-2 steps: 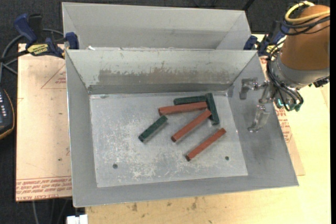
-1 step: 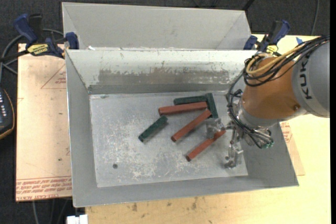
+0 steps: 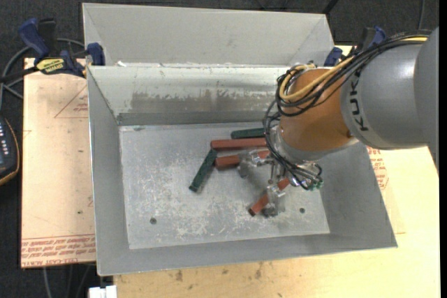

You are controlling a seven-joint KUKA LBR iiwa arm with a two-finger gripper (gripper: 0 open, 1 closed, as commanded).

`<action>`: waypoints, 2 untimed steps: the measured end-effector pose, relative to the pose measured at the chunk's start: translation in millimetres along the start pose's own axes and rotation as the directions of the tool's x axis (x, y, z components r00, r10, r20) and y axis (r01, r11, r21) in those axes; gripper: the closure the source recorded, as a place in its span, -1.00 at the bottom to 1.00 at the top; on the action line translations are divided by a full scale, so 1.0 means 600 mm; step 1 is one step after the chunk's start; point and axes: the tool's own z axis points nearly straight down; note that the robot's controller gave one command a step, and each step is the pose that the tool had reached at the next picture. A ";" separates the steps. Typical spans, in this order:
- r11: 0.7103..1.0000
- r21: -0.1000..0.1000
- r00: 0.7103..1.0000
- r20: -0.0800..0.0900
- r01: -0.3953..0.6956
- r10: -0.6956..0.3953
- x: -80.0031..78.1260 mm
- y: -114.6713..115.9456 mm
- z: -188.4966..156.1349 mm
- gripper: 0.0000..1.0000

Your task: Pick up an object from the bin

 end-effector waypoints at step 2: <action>0.999 0.006 0.999 0.007 0.036 -0.036 -0.007 0.018 -0.222 1.00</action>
Offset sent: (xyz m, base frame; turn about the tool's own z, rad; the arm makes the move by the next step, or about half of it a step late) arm 0.0000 0.0000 0.0000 0.0000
